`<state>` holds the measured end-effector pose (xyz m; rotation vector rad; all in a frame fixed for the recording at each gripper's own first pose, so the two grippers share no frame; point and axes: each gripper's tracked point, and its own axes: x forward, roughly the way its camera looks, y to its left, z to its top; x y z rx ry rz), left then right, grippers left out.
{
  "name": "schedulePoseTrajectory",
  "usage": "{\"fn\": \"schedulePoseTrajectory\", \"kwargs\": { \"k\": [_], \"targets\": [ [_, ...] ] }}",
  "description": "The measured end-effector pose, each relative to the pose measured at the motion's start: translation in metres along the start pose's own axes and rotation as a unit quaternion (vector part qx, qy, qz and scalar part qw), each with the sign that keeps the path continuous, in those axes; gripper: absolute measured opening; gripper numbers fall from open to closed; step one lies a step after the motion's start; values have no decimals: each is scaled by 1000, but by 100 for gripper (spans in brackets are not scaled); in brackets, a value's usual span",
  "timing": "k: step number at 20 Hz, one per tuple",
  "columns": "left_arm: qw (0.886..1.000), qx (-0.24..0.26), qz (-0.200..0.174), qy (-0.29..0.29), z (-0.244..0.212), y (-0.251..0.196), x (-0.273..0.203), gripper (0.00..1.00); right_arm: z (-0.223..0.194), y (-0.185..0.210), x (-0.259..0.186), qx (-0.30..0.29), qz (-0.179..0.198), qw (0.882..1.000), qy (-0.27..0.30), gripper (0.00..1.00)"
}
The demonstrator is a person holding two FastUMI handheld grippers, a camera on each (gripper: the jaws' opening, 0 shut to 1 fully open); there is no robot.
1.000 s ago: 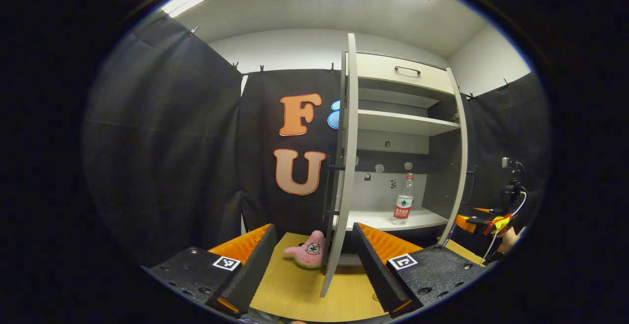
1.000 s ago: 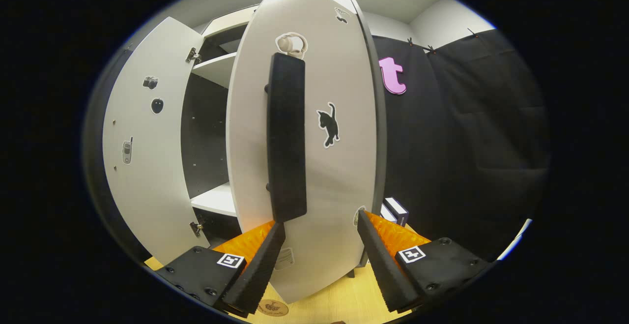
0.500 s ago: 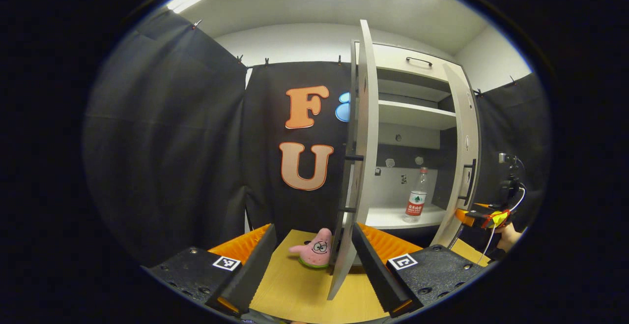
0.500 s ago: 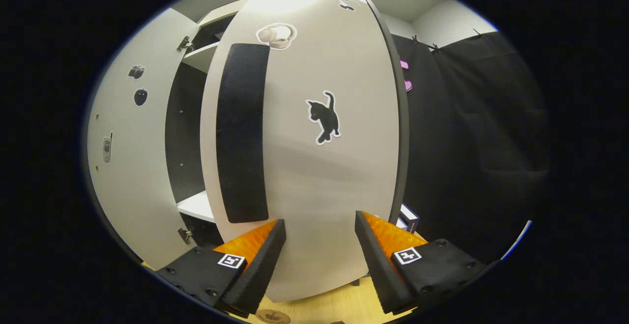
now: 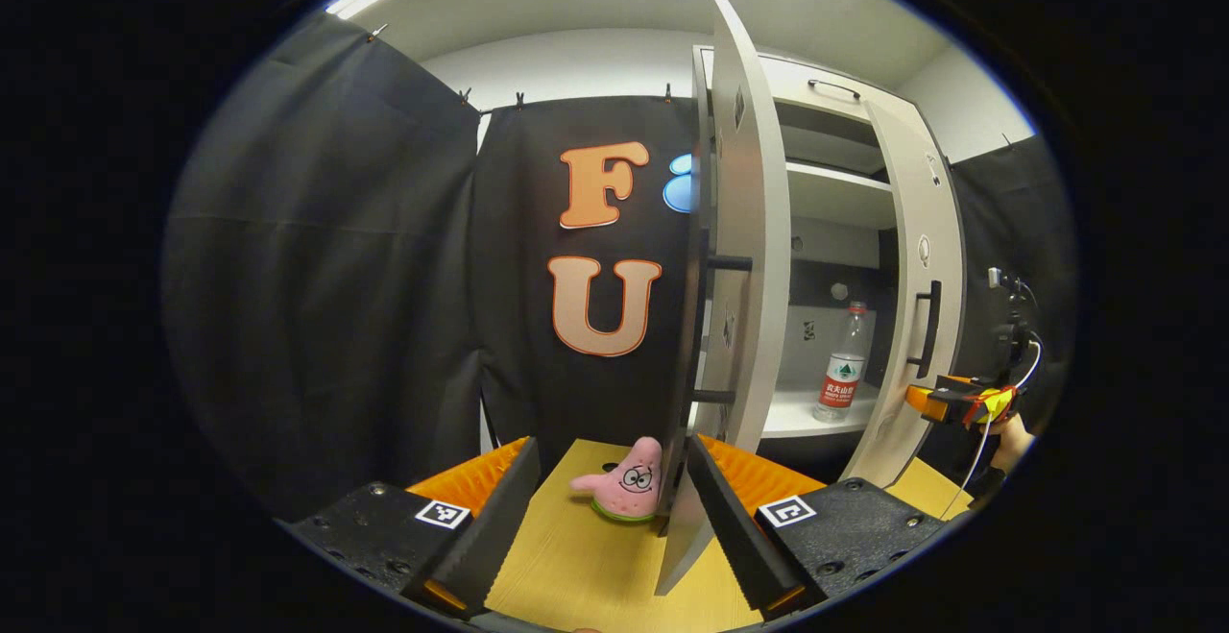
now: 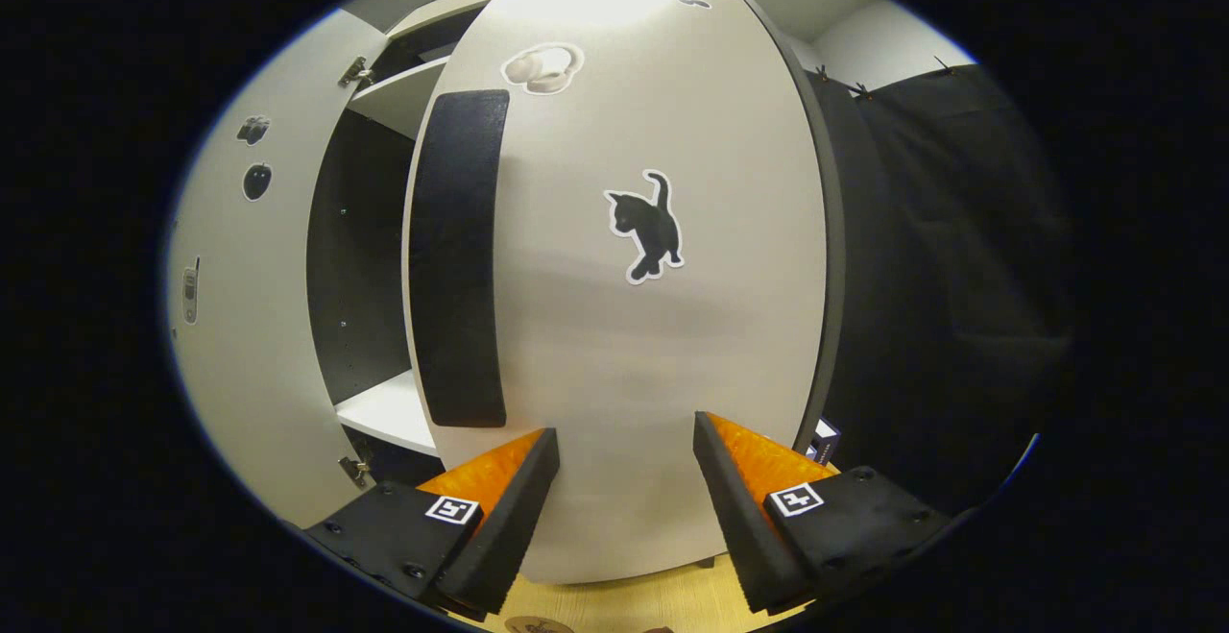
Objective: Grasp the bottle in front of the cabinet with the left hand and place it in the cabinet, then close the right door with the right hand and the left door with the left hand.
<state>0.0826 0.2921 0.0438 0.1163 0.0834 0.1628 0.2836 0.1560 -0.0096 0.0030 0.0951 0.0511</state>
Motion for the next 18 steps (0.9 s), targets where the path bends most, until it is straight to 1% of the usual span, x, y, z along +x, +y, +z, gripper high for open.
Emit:
{"fn": "schedulePoseTrajectory", "kwargs": {
  "k": [8, 12, 13, 15, 18],
  "targets": [
    [1000, -11, -8, 13, -16, -8, 22, 94, 1, 0, 1, -2, -3, 1000, 1, 94],
    [999, -15, -19, 23, -25, -17, 25, 94, 1, 0, -1, 1, -1, 1000, 6, 94],
    [1000, -12, -16, 24, -25, -18, 26, 94, 0, 0, -2, 2, 1, 1000, 7, 94],
    [1000, -3, -13, 24, -24, -18, 27, 94, 2, -4, -9, -2, 2, 1000, 6, 95],
    [1000, -6, -15, 26, -26, -23, 24, 93, 10, -15, -27, -9, -1, 1000, 1, 95]
  ]
}}
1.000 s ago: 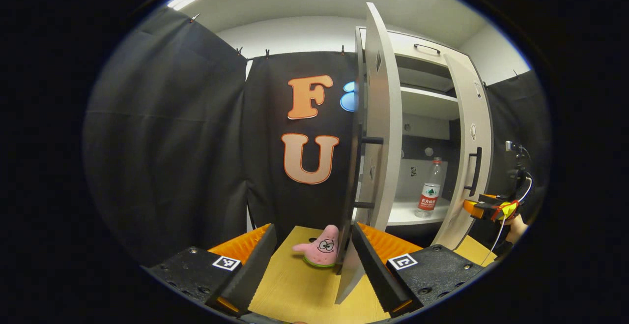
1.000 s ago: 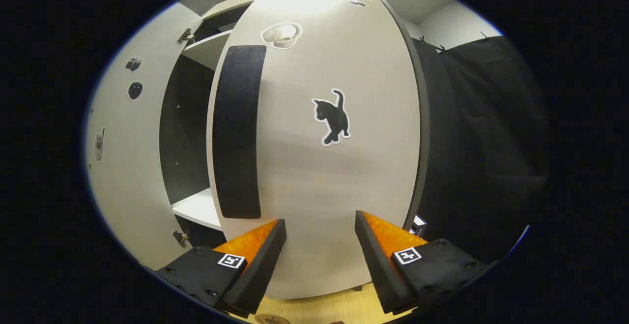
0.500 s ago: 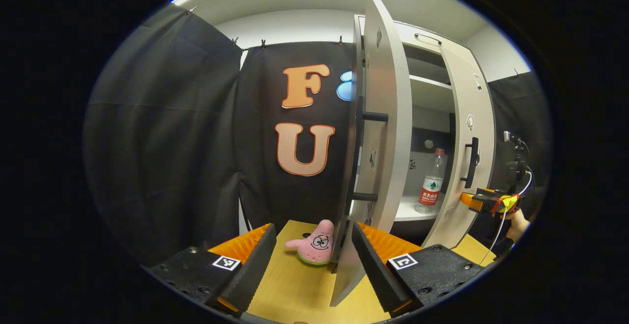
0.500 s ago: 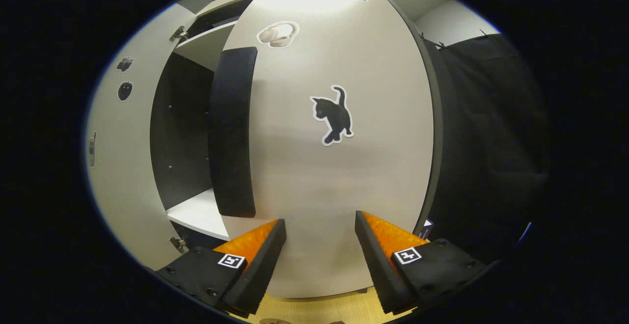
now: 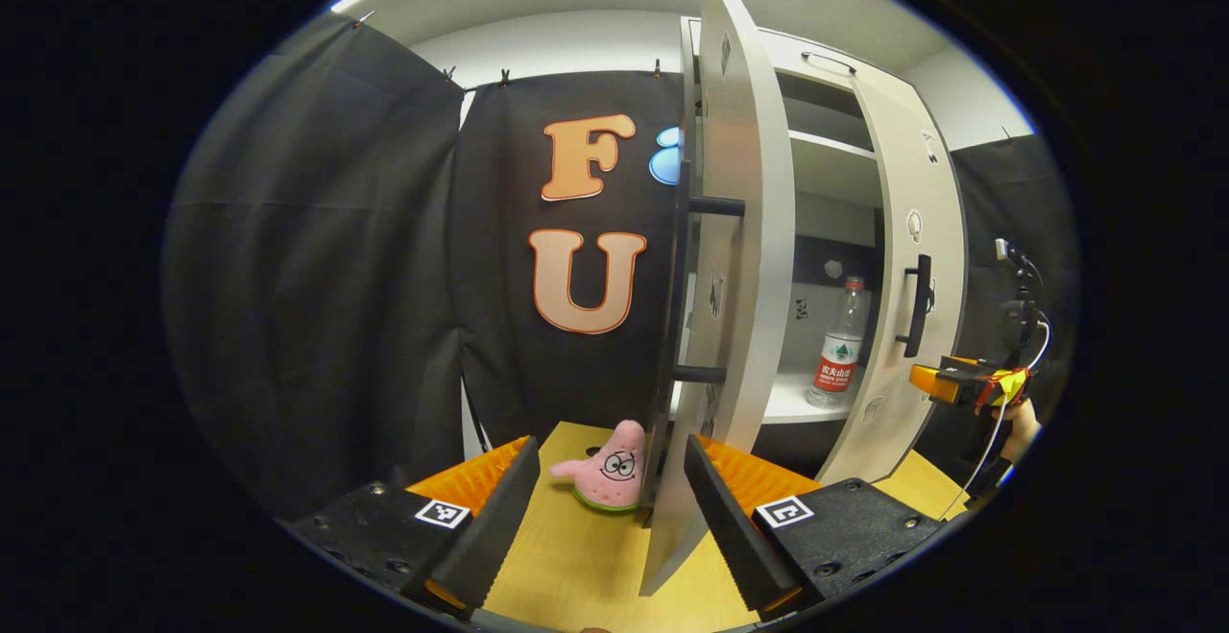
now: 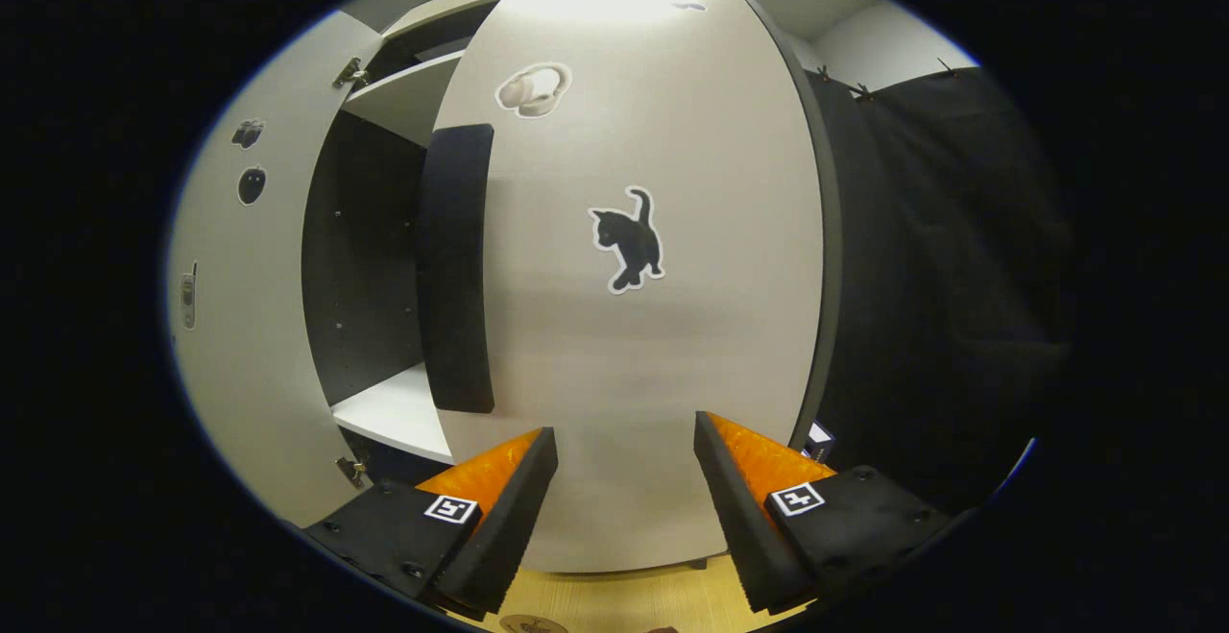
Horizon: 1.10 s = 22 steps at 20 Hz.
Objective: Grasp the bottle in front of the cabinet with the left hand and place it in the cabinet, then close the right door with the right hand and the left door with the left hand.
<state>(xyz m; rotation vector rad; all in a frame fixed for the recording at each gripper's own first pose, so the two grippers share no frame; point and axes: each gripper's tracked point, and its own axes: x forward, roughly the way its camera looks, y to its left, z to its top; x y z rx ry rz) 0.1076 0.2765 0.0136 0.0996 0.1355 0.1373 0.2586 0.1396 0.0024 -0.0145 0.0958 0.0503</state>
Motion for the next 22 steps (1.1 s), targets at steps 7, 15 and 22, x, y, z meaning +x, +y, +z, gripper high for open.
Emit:
{"fn": "schedulePoseTrajectory", "kwargs": {
  "k": [7, 15, 22],
  "targets": [
    [1000, 3, -24, 4, -3, -27, 1, 92, 26, -23, -48, 2, -9, 1000, -19, 95],
    [995, -6, -96, 4, -7, -76, 7, 93, 36, -48, -114, -19, -37, 999, -26, 95],
    [995, -14, -96, 0, -6, -105, 25, 94, 51, -67, -134, 4, -15, 1000, -27, 95]
  ]
}}
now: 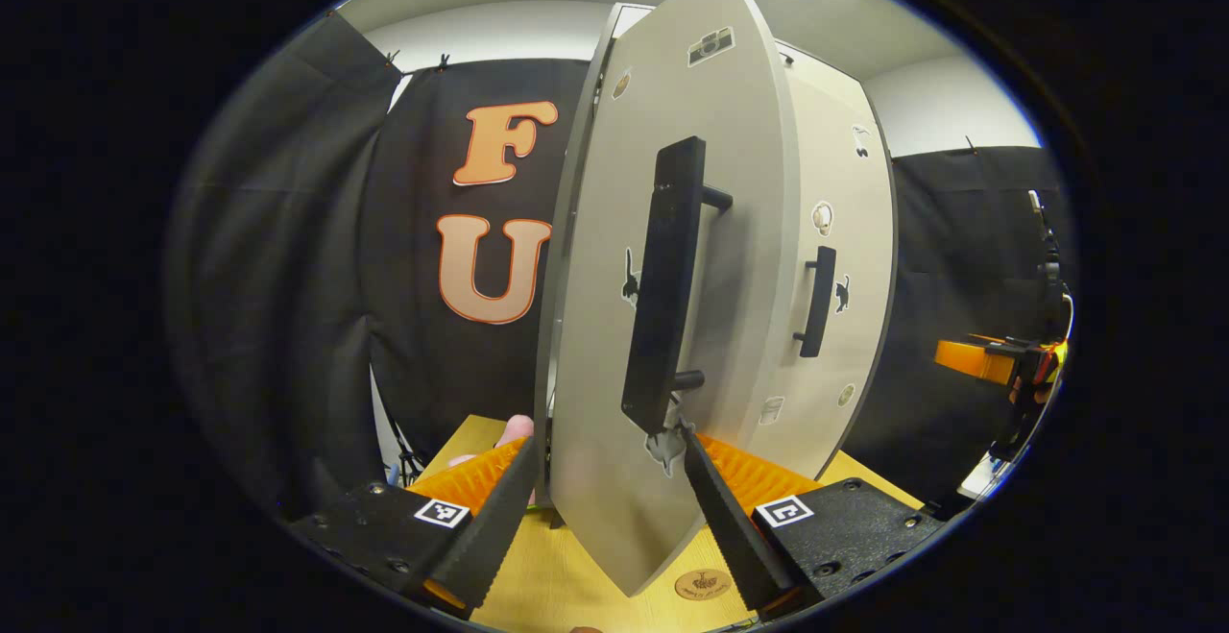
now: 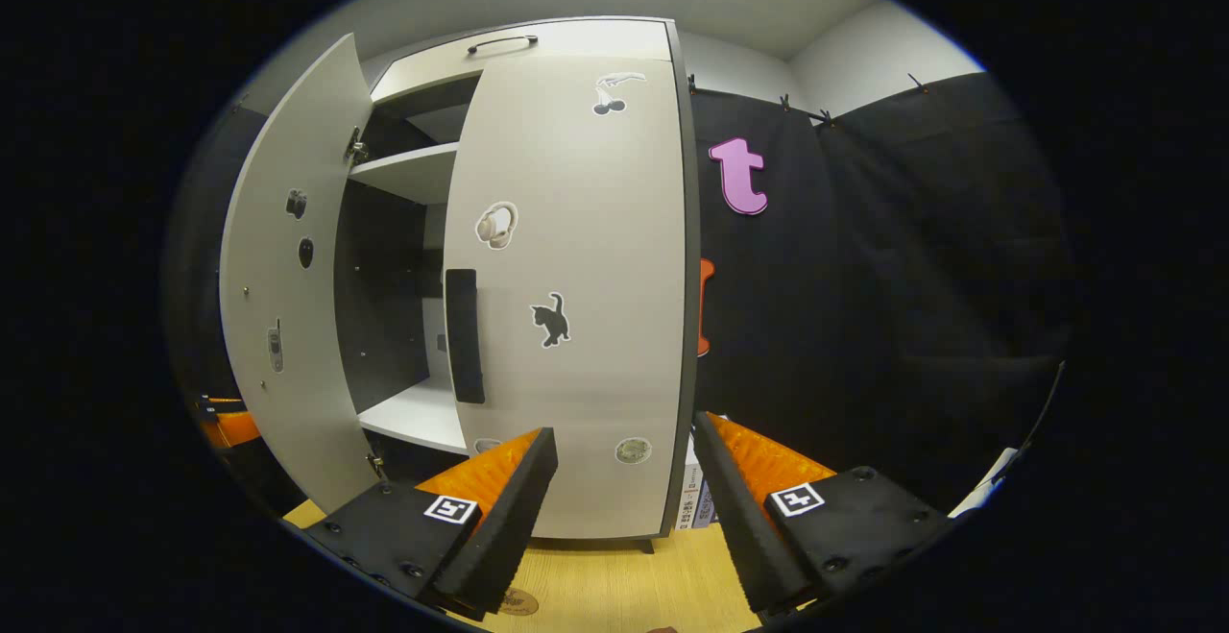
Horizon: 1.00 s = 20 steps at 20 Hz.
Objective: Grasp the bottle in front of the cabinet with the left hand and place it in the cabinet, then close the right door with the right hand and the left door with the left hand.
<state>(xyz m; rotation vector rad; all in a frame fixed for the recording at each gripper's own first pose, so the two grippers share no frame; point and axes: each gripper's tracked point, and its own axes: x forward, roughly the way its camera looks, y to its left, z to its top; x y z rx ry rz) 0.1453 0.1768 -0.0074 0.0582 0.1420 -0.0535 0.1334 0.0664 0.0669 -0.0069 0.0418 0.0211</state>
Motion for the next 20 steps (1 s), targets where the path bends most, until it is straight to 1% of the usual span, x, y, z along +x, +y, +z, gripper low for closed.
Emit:
{"fn": "schedulePoseTrajectory", "kwargs": {
  "k": [1, 3, 6, 8, 11, 15, 17, 20],
  "targets": [
    [1000, 3, 8, -3, 1, 1, 5, 93, 1, -5, -2, -3, 2, 1000, 0, 95],
    [1000, 2, 17, -7, 2, 0, 14, 93, 4, -17, -7, -12, 1, 1000, -5, 95],
    [1000, -6, 18, -14, 3, -8, 30, 92, 11, -33, -11, -19, -1, 1000, -15, 95],
    [1000, -4, 14, -13, 1, -15, 43, 93, 15, -44, -11, -21, -4, 1000, -21, 95],
    [1000, 3, 5, -17, -4, -31, 64, 92, 15, -63, -9, -24, -12, 999, -24, 95],
    [1000, -4, -7, -15, -9, -52, 108, 93, 11, -88, -4, -28, -26, 999, -22, 95],
    [1000, -10, -7, -13, -9, -61, 122, 92, 9, -99, -2, -28, -33, 999, -19, 95],
    [1000, -11, 1, -14, -9, -65, 132, 92, 9, -110, -1, -25, -40, 999, -19, 95]
  ]
}}
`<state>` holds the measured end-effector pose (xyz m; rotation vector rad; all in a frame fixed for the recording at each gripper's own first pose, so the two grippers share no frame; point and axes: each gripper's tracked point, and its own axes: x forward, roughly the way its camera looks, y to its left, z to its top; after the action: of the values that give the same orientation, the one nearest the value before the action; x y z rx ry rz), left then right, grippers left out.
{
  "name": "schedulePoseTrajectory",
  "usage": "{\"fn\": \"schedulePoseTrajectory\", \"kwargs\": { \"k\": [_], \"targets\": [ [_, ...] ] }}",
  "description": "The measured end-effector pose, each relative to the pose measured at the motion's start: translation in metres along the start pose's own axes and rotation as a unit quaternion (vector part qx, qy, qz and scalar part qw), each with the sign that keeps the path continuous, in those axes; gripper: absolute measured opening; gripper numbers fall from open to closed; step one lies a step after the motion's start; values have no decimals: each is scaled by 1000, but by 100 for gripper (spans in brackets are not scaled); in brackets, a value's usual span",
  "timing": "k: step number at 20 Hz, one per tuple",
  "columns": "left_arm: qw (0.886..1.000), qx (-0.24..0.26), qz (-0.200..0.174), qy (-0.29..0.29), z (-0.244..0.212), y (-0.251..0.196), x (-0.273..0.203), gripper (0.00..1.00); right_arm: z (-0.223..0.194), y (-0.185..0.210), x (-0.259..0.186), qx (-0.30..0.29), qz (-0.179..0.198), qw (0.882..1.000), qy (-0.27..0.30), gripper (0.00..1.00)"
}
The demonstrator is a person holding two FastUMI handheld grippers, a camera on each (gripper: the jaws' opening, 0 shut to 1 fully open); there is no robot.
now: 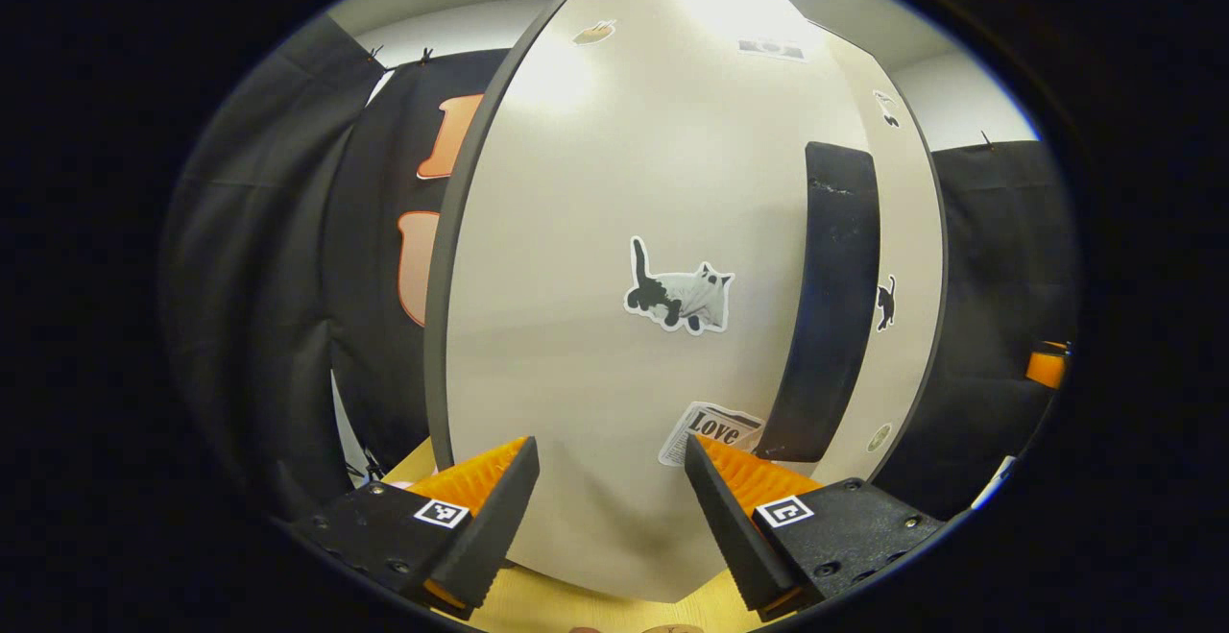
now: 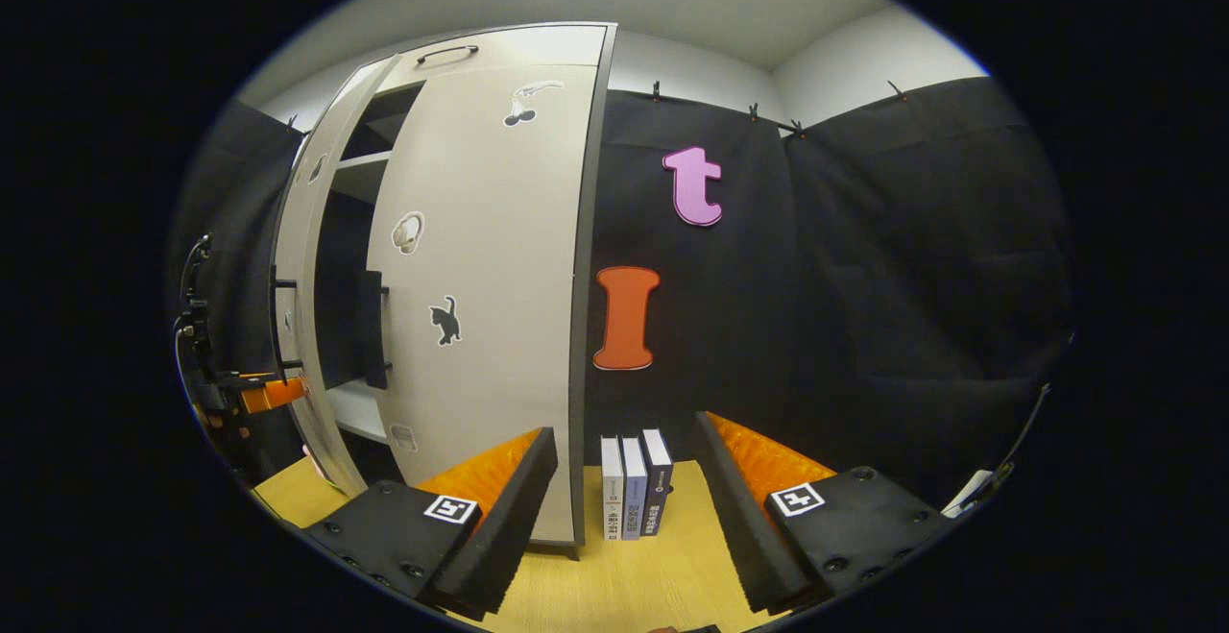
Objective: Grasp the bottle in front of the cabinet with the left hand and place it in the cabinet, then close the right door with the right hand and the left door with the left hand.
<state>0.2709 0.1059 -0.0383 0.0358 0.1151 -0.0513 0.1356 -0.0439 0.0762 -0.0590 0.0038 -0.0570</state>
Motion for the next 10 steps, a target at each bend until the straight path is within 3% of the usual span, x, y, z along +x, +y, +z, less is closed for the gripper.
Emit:
{"fn": "schedulePoseTrajectory", "kwargs": {
  "k": [10],
  "targets": [
    [999, 0, 33, 6, 2, -22, 16, 94, -13, -16, 11, 10, 13, 1000, 12, 95]
  ]
}}
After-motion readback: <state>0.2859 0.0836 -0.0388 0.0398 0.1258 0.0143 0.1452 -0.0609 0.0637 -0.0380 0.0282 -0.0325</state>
